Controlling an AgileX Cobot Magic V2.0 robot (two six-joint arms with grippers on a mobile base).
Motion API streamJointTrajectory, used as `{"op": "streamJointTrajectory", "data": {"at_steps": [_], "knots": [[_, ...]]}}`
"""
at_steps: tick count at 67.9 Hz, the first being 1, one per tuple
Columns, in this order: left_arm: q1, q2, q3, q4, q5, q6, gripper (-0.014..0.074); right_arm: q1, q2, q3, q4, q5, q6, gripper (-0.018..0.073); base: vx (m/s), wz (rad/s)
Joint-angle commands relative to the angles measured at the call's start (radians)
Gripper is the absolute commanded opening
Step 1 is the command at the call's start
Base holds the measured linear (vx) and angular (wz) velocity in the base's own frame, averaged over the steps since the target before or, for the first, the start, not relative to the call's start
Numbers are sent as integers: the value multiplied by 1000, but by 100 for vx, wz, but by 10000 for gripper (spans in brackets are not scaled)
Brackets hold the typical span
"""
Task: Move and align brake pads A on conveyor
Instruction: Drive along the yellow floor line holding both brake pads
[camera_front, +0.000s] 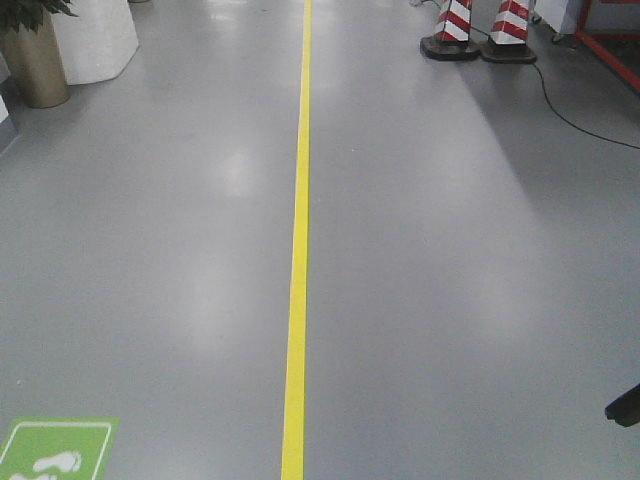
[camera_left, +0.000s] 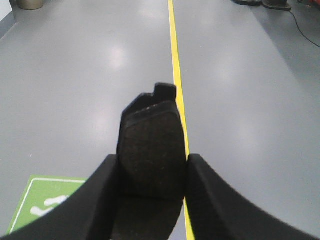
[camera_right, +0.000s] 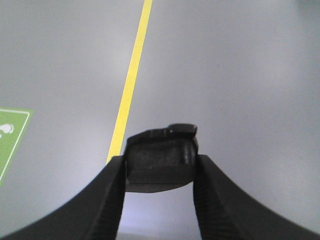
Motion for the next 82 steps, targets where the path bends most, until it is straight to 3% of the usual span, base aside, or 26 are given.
{"op": "streamJointTrajectory", "data": {"at_steps": [1, 82], "knots": [[1, 12, -21, 9, -91, -1, -6, -1, 2, -28, 1, -80, -7, -4, 59, 3], [1, 12, -21, 9, -91, -1, -6, -1, 2, -28, 0, -76, -7, -4, 74, 0]]}}
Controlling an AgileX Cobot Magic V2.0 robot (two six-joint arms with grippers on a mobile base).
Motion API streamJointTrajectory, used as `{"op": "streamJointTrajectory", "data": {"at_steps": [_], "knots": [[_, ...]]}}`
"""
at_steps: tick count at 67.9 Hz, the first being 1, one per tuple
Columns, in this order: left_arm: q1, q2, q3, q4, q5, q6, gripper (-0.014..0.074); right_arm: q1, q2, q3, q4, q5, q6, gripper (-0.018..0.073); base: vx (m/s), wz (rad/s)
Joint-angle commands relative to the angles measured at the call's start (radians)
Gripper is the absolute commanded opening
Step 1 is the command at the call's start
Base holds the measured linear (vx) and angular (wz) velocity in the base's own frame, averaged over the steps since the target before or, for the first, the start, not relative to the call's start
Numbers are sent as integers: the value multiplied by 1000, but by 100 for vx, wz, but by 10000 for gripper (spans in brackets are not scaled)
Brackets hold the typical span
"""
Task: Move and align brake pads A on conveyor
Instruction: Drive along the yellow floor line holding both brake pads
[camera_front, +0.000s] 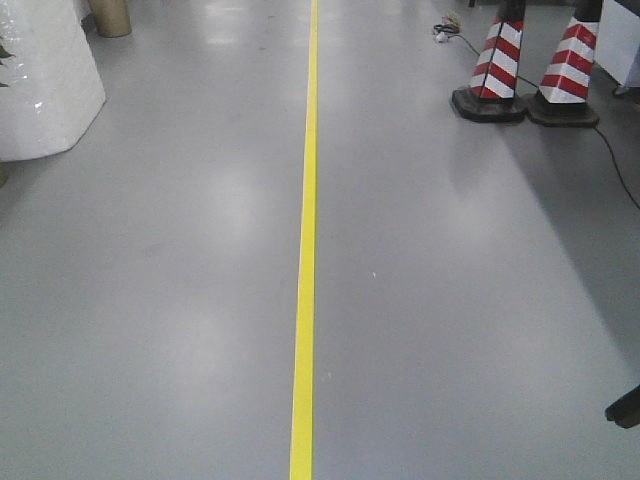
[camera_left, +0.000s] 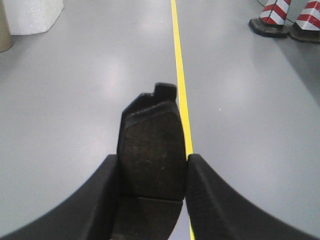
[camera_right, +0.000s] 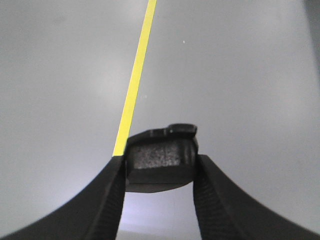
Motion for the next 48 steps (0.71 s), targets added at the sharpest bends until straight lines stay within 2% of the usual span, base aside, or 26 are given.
{"op": "streamJointTrajectory", "data": {"at_steps": [1, 48], "knots": [[1, 12, -21, 9, -91, -1, -6, -1, 2, -28, 0, -81, -7, -4, 84, 3], [1, 13, -21, 8, -91, -1, -6, -1, 2, -28, 1, -81, -7, -4, 86, -3]]}}
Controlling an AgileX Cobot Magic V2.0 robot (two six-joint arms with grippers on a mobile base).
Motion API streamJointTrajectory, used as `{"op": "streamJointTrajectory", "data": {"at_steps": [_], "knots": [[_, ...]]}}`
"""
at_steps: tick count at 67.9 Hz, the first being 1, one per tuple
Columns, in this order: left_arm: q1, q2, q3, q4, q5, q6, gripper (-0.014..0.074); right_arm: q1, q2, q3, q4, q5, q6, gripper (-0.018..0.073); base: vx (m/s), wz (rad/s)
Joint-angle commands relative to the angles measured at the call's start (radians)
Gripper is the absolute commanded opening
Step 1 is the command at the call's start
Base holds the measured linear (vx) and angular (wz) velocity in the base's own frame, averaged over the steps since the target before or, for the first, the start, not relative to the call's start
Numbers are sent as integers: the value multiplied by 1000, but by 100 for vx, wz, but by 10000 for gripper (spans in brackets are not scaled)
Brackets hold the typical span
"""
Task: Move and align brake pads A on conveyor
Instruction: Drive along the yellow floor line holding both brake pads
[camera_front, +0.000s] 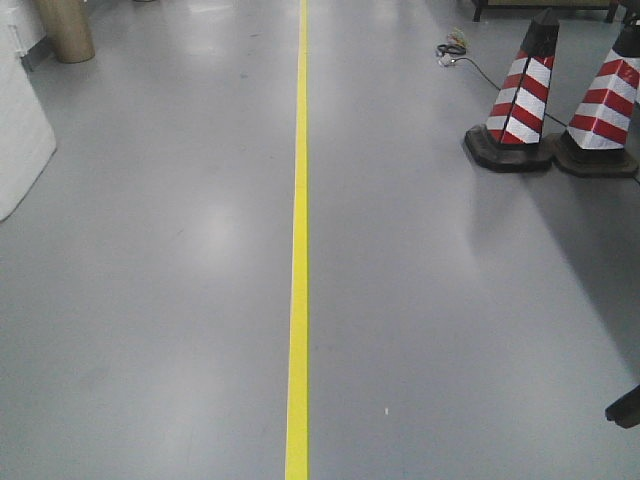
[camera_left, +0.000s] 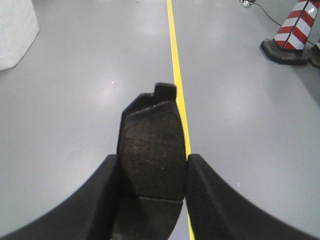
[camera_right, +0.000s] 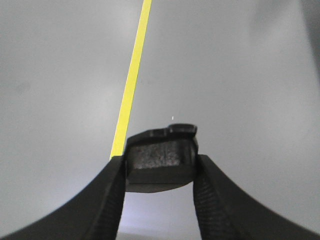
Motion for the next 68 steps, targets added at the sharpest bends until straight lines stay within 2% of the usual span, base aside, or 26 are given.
{"op": "streamJointTrajectory", "data": {"at_steps": [1, 68], "knots": [[0, 13, -21, 8, -91, -1, -6, -1, 2, -28, 2, -81, -7, -4, 88, -9], [0, 13, -21, 10, -90, -1, -6, -1, 2, -28, 1, -81, -7, -4, 84, -1]]}}
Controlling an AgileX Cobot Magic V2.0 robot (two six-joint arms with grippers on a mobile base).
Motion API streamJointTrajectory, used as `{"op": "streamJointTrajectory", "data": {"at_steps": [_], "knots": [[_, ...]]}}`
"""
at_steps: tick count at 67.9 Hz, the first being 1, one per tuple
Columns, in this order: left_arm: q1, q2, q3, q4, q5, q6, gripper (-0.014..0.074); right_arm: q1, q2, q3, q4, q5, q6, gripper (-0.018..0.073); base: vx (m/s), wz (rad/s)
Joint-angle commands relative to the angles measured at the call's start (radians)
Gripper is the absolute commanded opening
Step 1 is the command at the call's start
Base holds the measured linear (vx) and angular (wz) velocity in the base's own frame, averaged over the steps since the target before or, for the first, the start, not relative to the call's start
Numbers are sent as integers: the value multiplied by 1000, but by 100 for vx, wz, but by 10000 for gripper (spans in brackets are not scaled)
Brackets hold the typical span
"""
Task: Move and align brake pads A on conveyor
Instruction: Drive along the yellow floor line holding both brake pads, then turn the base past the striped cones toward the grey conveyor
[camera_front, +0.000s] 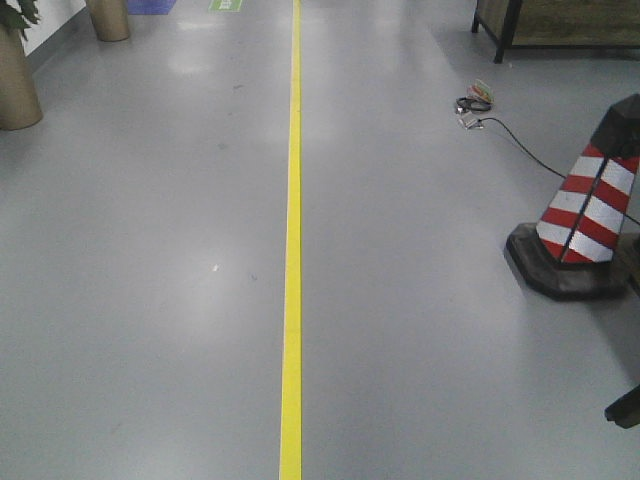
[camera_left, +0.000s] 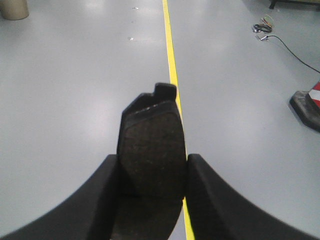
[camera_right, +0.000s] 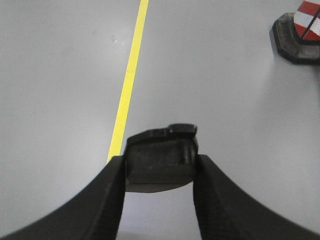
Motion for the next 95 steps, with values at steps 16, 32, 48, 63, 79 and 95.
{"op": "streamJointTrajectory", "data": {"at_steps": [16, 32, 48, 63, 79, 95], "knots": [[0, 13, -21, 9, -91, -1, -6, -1, 2, -28, -1, -82, -7, -4, 72, -2], [0, 13, -21, 9, -91, -1, -6, -1, 2, -28, -2, -82, -7, -4, 62, 3], [0, 13, -21, 9, -91, -1, -6, -1, 2, -28, -3, -82, -7, -4, 50, 1], [0, 13, -21, 9, -91, -1, -6, -1, 2, -28, -3, -82, -7, -4, 40, -16], [0, 13, -21, 9, -91, -1, -6, -1, 2, -28, -3, -82, -7, -4, 34, -43], [0, 13, -21, 9, -90, -1, -6, -1, 2, -28, -3, -82, -7, -4, 31, -68]]}}
